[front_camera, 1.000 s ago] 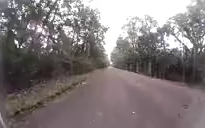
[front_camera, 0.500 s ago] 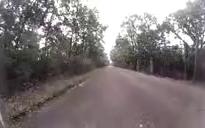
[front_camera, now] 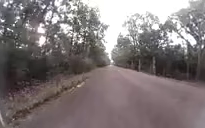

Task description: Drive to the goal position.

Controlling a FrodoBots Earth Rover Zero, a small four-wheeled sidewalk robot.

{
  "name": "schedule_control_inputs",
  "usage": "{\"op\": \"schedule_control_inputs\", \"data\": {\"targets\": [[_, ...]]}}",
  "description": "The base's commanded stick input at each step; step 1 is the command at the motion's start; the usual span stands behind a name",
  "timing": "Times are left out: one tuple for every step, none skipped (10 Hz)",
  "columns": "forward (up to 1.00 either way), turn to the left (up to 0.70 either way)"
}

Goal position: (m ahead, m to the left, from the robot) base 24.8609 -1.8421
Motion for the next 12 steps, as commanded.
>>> {"op": "schedule_control_inputs", "data": {"targets": [[0.7,0.0],[0.7,0.0],[0.7,0.0],[0.7,-0.02],[0.7,-0.02],[0.7,-0.02],[0.7,-0.02],[0.7,-0.02],[0.7,-0.02],[0.7,-0.25],[0.7,-0.31],[0.7,-0.17]]}}
